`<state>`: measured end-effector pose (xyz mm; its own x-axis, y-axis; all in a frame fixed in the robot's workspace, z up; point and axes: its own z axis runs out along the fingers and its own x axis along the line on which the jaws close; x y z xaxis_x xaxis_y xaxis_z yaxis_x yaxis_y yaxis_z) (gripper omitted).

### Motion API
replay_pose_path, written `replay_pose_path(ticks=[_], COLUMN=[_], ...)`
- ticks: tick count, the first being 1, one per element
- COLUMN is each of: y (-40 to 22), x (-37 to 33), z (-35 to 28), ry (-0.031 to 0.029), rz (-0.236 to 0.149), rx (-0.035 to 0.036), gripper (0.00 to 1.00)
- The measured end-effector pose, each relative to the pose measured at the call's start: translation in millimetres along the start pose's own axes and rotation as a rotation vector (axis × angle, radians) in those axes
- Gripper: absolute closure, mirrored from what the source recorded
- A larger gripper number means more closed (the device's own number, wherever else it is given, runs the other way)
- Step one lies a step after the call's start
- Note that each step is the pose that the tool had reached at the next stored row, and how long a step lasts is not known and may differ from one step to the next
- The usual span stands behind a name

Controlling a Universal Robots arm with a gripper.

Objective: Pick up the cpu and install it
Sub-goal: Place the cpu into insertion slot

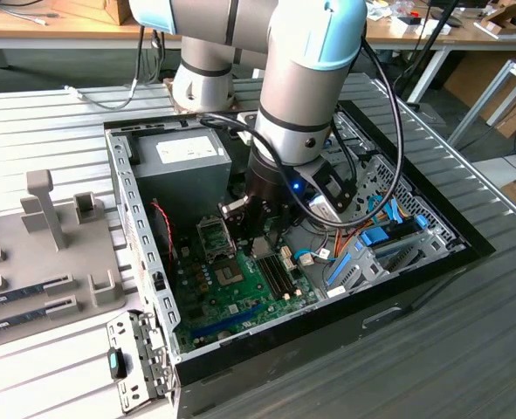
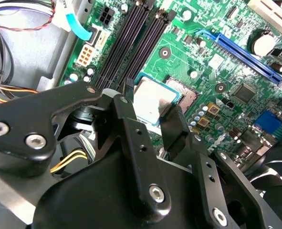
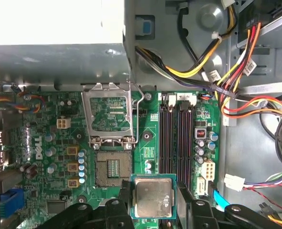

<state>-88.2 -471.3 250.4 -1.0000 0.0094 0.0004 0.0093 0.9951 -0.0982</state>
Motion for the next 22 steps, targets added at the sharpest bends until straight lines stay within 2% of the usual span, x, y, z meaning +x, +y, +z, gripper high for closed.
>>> replay_pose_path(ticks=[3, 7, 8, 9, 11, 12, 16, 22], y=[1.5, 2.0, 2.0, 2.0, 2.1, 2.3, 2.9, 2.2], x=[5.1, 17.8, 22.7, 25.9, 30.2, 31.2, 34.3, 38.0], z=[0.9, 3.8, 5.0, 5.5, 6.6, 8.3, 16.1, 21.9], ry=[0.0000, 0.0000, 0.0000, 0.0001, 0.0003, 0.0000, 0.0002, 0.0001], rz=[0.000, 0.000, 0.000, 0.000, 0.000, 0.000, 0.000, 0.000], rx=[0.0001, -0.0006, -0.0055, -0.0133, -0.0278, -0.0301, -0.0298, -0.0299], gripper=[0.53, 0.53, 0.53, 0.53, 0.53, 0.53, 0.53, 0.53])
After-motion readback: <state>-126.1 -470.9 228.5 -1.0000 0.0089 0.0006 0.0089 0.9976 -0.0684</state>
